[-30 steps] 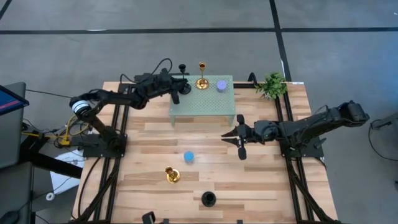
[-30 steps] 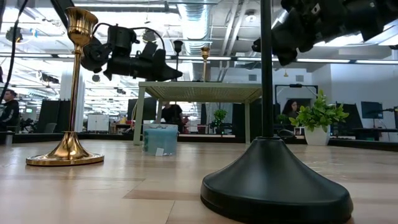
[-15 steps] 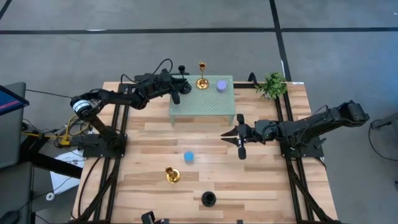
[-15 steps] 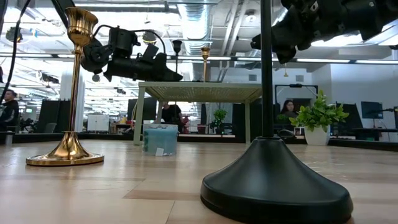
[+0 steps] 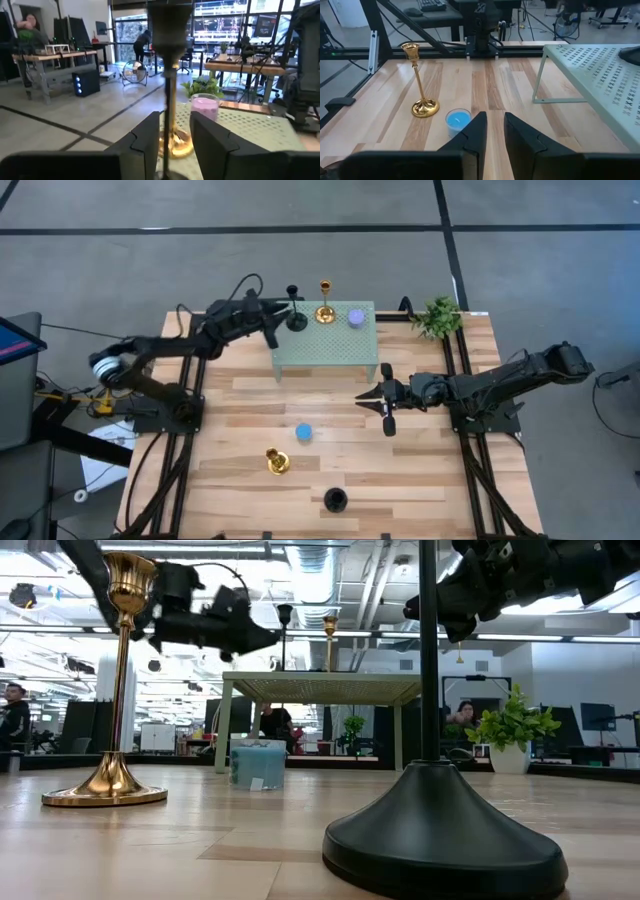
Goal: Pick & Place candle stick holders
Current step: Put the black candle holder on the shelf aligned with the black candle holder
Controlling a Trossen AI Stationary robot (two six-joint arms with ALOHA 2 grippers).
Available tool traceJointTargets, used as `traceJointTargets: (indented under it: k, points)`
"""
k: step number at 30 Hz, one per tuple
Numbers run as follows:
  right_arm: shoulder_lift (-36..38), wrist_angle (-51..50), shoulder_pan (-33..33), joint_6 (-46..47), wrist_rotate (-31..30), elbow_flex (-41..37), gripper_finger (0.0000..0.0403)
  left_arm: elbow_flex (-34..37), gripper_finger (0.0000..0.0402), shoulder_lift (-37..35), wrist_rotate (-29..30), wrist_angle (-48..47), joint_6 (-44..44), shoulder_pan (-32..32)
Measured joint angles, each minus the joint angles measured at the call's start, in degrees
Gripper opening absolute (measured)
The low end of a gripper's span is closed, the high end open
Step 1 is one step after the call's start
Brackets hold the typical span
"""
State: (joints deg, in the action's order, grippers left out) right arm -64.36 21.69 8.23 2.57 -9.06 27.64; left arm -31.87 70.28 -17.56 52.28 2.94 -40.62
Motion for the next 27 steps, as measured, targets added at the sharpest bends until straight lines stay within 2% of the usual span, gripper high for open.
traceJointTargets:
  k: [5, 7, 11, 14, 20, 23, 27]
  points:
    - [0.0, 0.0, 0.0, 0.0, 0.0, 0.0, 0.0058, 6.3, 0.0101, -11.9, -1.4, -12.3, -0.7, 0.1]
    - [0.0, 0.0, 0.0, 0.0, 0.0, 0.0, 0.0058, 9.3, 0.0098, -16.6, -6.4, -14.9, -3.1, 0.5]
    - [0.0, 0.0, 0.0, 0.0, 0.2, 0.0, 0.0058, 15.1, 0.0088, -25.7, -21.7, -15.1, -9.0, 2.7]
    - [0.0, -0.1, 0.0, 0.0, 0.4, 0.0, 0.0058, 17.6, 0.0074, -31.9, -27.6, -14.9, -10.8, 6.5]
    - [0.0, 0.5, 0.0, 0.0, 4.8, 0.0, 0.0058, 18.3, 0.0040, -39.3, -24.0, -14.7, -9.7, 16.6]
    - [0.0, 0.8, 0.0, 3.8, 5.0, 0.0, 0.0058, 18.3, 0.0027, -39.5, -22.7, -14.9, -6.8, 20.9]
    - [-0.6, 0.5, 0.3, 8.0, 10.6, 0.0, 0.0058, 18.3, 0.0012, -37.7, -20.4, -15.9, -3.6, 26.1]
